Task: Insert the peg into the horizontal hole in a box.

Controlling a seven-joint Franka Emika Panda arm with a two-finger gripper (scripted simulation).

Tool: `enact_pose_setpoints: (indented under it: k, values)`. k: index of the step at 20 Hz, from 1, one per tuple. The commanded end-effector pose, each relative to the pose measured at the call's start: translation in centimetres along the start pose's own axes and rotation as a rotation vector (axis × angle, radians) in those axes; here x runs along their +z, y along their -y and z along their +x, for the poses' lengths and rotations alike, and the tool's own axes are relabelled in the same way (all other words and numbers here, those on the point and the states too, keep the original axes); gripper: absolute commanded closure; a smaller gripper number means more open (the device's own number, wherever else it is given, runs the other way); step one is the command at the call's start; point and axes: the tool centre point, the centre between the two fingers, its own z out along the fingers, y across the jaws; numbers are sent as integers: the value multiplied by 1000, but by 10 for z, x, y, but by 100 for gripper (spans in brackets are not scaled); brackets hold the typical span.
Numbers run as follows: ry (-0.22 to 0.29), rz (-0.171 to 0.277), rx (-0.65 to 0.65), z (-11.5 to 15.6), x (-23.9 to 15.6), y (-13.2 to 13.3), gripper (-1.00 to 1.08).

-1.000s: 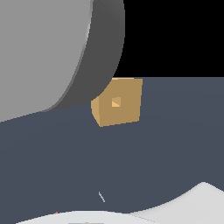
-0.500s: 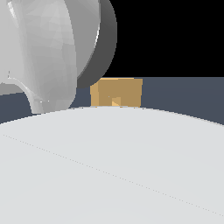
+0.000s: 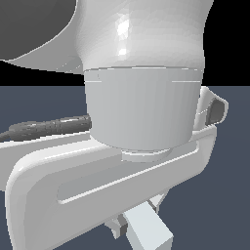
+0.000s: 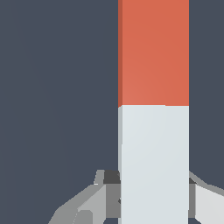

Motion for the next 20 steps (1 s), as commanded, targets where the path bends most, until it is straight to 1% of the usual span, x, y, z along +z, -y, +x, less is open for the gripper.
enact_pose_setpoints:
  k: [1, 11, 15, 20]
  values:
    - [1, -1, 20, 21, -8, -17, 108]
    - [1, -2, 96, 94, -33, -86, 108]
    - [2, -2, 118, 114, -40, -108, 108]
    - [2, -2, 137, 130, -46, -127, 108]
